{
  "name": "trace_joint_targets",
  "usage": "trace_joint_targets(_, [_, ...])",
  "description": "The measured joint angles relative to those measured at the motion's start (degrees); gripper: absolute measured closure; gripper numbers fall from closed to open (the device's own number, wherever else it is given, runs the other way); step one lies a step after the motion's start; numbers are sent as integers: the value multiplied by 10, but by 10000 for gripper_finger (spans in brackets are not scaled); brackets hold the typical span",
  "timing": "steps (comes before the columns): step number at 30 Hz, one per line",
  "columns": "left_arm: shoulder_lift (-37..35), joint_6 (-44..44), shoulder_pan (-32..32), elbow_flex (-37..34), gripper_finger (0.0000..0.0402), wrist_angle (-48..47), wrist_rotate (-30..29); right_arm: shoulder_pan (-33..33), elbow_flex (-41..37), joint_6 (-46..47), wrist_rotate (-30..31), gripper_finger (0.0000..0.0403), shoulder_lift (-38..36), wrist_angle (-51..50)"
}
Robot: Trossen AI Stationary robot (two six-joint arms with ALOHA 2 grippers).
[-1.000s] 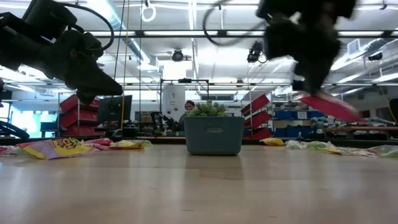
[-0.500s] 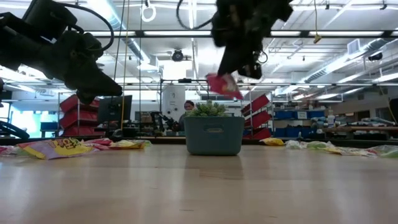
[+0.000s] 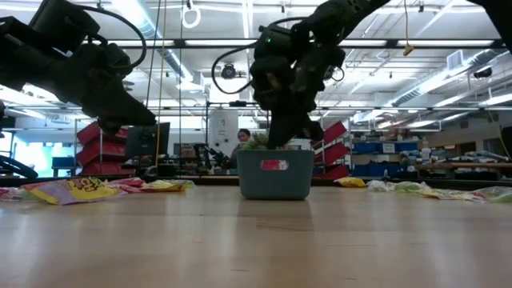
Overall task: Sort candy
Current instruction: Put the red candy pack into the blue bin
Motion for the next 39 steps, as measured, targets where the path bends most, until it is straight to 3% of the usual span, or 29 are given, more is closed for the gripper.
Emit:
trace_joint_targets(7, [0, 26, 0, 0, 321, -1, 0, 12, 0, 10, 22, 376, 5, 2])
trace_joint_targets(18, [0, 28, 0, 6, 321, -10, -11, 24, 0, -9, 14, 244, -9, -28])
trace_joint_targets(21, [0, 28, 1, 39, 321, -63, -14, 31, 0, -43, 39, 264, -35, -35])
trace_joint_targets(27, [0, 45, 1, 96, 331, -160, -44, 61, 1, -139, 92, 389, -41, -19])
trace_joint_targets(39, [1, 21, 10, 100, 395, -200, -54, 65, 0, -181, 122, 402, 26, 28])
